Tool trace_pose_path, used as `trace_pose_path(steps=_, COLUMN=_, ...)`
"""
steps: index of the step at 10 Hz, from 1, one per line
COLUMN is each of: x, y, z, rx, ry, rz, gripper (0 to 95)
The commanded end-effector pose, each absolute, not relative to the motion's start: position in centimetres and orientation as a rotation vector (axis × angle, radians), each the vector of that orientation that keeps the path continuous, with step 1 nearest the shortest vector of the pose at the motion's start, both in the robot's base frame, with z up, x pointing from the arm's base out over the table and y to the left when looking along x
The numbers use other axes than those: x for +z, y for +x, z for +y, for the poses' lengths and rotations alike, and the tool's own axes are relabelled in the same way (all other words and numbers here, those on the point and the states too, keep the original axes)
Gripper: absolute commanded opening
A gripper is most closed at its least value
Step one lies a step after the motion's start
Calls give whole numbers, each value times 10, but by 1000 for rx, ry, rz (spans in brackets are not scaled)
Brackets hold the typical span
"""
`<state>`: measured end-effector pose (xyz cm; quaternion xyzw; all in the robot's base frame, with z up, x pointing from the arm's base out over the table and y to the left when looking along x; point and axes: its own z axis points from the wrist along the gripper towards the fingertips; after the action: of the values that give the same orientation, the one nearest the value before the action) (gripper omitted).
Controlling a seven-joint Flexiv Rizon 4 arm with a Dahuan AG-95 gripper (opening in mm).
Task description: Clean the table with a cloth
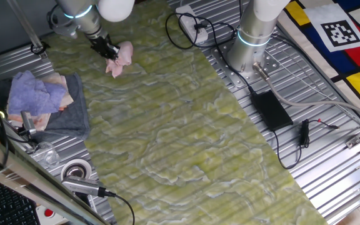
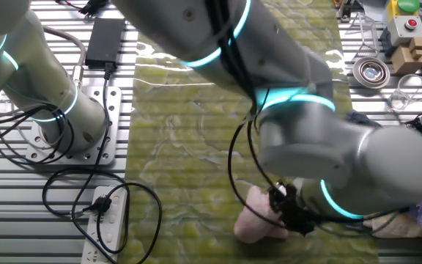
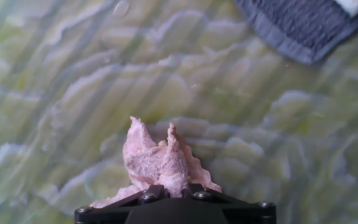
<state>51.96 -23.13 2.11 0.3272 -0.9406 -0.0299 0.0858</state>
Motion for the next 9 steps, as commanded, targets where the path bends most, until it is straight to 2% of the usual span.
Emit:
trace_pose_path(steps=1, x=22, y=533, z=-227, rx=-89, ry=985, rz=-2800, gripper=0)
trace_pose_path(steps=9, x=19, y=564, z=-199, rx=-61, ry=928, rz=-2825, gripper=0)
